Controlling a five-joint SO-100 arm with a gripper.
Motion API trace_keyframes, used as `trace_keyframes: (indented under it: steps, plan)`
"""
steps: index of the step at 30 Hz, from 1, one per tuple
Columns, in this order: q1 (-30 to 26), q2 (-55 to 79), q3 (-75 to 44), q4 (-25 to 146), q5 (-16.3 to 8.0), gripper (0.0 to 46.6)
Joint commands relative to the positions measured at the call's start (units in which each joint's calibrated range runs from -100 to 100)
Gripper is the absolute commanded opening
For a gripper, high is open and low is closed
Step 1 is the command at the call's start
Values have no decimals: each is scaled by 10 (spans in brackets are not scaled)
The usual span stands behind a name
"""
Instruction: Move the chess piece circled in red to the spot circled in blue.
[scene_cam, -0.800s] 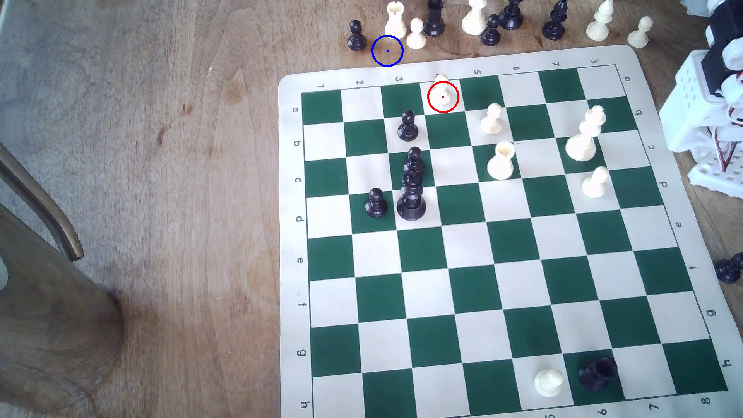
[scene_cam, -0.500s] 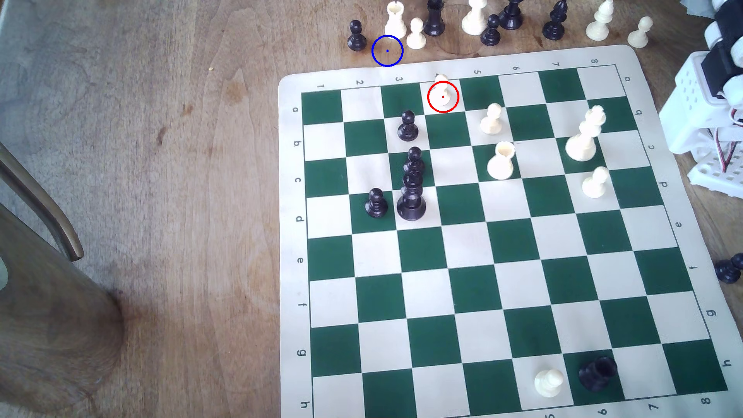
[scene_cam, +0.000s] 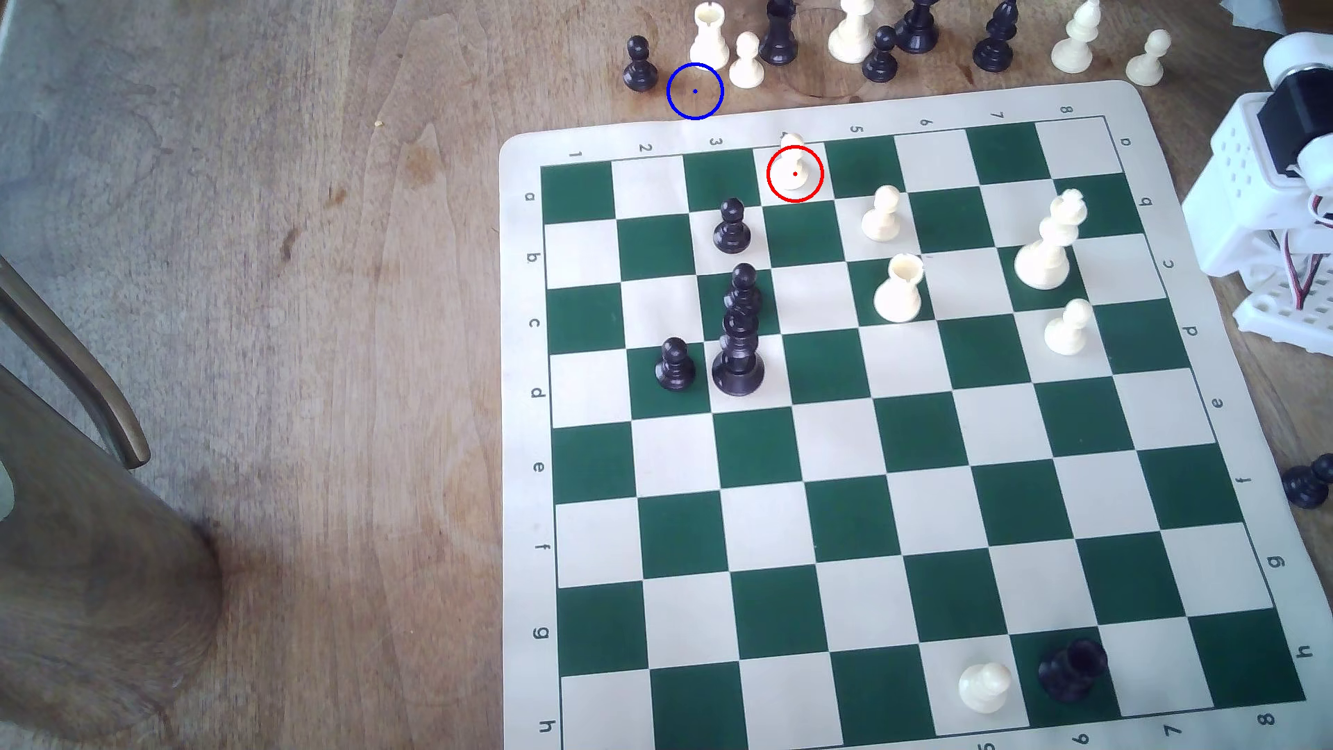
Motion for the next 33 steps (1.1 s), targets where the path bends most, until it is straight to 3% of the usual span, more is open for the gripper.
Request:
trace_keyframes:
  steps: [1, 4, 6, 7, 8, 11, 13, 16, 17, 18, 23, 33]
  plan:
    - [21, 1, -69, 97, -1, 2]
    - [30, 1, -92, 193, -3, 5]
    - [49, 1, -92, 227, -3, 37]
    - [53, 1, -93, 242, -3, 36]
    - [71, 1, -105, 310, -1, 2]
    - [81, 4, -132, 436, -22, 2]
    - [92, 34, -174, 572, -44, 28]
    - [124, 69, -174, 638, -52, 71]
    - [147, 101, -177, 670, -53, 109]
    - [153, 125, -190, 695, -53, 118]
    - [151, 303, -325, 848, -63, 132]
    - [101, 634, -566, 937, -122, 150]
